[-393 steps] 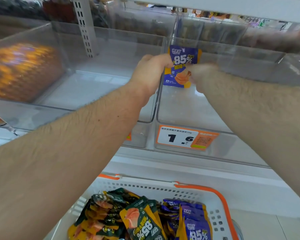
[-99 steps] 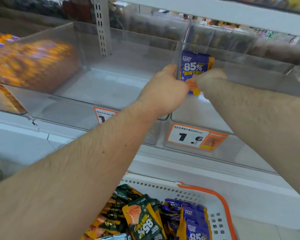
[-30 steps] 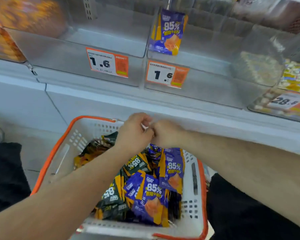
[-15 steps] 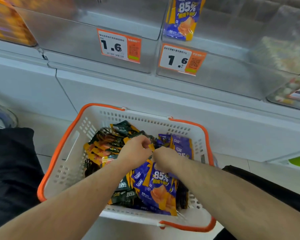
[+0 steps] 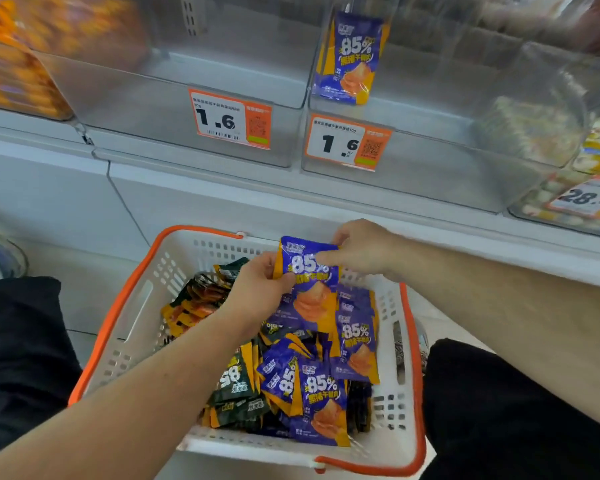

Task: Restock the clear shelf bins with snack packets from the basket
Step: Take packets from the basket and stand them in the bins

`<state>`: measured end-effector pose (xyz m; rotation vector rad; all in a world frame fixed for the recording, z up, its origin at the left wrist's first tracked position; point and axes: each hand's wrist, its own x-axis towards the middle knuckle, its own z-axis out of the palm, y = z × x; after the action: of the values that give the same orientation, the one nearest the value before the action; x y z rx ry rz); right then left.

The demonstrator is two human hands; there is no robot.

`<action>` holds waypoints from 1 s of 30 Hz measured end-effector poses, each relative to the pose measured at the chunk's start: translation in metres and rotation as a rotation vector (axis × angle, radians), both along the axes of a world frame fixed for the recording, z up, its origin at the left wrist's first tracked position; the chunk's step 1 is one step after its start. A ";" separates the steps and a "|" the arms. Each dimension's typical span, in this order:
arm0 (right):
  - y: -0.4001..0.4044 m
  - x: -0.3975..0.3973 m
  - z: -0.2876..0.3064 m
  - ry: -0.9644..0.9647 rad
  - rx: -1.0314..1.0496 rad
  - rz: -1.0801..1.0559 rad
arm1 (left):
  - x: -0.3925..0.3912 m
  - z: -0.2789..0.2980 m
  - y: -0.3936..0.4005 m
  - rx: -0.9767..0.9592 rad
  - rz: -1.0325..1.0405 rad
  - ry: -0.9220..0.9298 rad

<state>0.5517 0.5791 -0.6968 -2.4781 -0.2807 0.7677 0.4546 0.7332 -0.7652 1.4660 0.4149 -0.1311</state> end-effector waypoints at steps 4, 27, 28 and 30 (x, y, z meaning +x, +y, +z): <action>-0.016 0.001 0.016 0.338 0.323 -0.262 | 0.012 0.031 -0.008 -0.173 0.044 -0.062; -0.031 0.031 0.131 0.305 0.904 -0.487 | 0.072 0.162 -0.009 0.452 -0.229 -0.520; -0.032 0.037 0.136 0.287 0.909 -0.506 | 0.080 0.165 -0.006 0.481 -0.171 -0.557; -0.035 0.054 0.146 0.243 0.924 -0.568 | 0.101 0.175 0.002 0.523 0.030 -0.640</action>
<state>0.6052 0.5445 -0.5505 -1.4588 0.1439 0.5108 0.5559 0.7349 -0.5900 1.9081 -0.0647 0.4973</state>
